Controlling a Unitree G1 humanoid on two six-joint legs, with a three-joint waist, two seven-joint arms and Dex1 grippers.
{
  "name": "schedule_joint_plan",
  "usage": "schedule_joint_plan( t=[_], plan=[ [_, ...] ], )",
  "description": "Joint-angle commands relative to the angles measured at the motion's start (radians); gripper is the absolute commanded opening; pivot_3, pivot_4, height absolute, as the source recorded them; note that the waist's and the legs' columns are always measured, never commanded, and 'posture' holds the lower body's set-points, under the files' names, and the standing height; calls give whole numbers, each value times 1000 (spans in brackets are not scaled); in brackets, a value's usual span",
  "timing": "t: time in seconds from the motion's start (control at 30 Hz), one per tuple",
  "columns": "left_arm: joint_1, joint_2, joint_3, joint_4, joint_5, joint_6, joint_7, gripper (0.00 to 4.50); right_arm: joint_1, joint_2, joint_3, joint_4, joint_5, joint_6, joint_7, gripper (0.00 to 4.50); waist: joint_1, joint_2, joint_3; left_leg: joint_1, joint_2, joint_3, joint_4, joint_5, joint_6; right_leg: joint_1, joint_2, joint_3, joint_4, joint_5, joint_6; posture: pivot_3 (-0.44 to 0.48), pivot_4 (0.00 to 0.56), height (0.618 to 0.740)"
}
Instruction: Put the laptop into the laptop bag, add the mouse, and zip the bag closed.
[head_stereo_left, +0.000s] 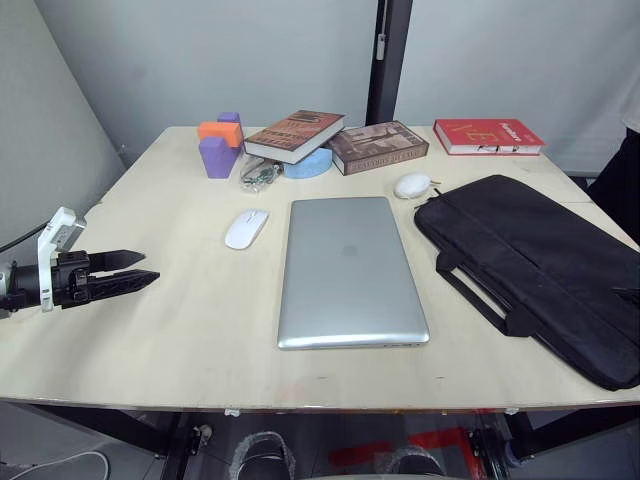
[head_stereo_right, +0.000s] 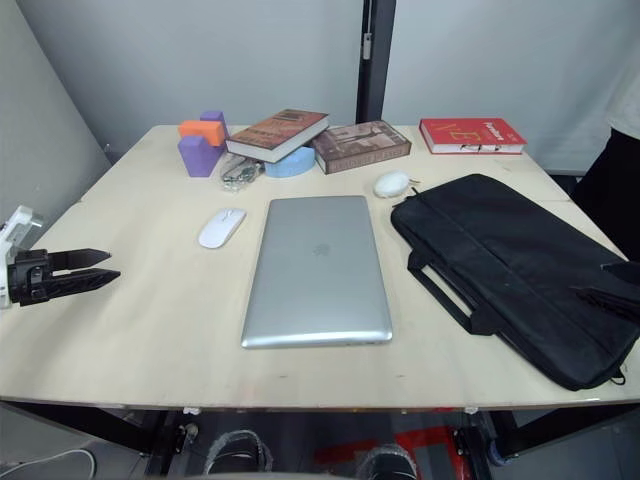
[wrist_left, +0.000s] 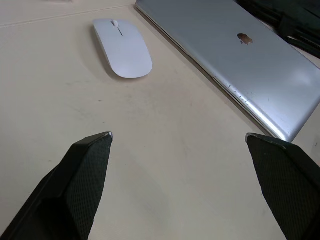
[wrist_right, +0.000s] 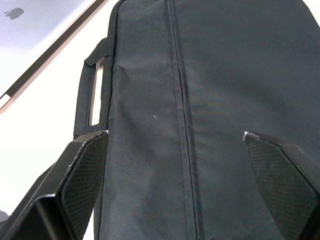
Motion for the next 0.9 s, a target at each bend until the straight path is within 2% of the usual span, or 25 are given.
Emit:
schedule_joint_plan(
  t=[0.03,0.3,0.5,0.7,0.83,0.9],
  plan=[
    [-19,12,25,-15,-10,-19,-1,4477,-21,-5,-19,-9,12,-7,-3,4500,0,0,0,0,0,0,0,0,0,0,0,0,0,0,0,0,150,730],
    [-35,-36,11,-94,-50,39,21,4477,-51,4,-12,-41,35,14,-19,4500,0,0,0,0,0,0,0,0,0,0,0,0,0,0,0,0,150,730],
    [-51,-92,-48,-166,-110,239,61,4477,-92,32,18,-101,69,44,-55,4500,0,0,0,0,0,0,0,0,0,0,0,0,1,0,0,0,150,730],
    [-117,-174,-77,-131,-158,470,171,4477,-158,74,80,-204,127,103,-111,4500,-2,0,0,1,0,0,3,0,1,0,0,0,5,0,0,0,150,730],
    [-196,-244,-74,-56,-189,613,249,4500,-226,103,118,-256,186,163,-161,3383,0,1,0,0,0,0,4,0,1,0,0,1,5,0,0,0,150,730],
    [-236,-282,-73,-22,-199,664,280,4500,-253,115,149,-284,204,180,-176,2649,1,1,0,0,0,-1,6,0,1,0,0,1,6,0,0,0,150,730]
  ],
)
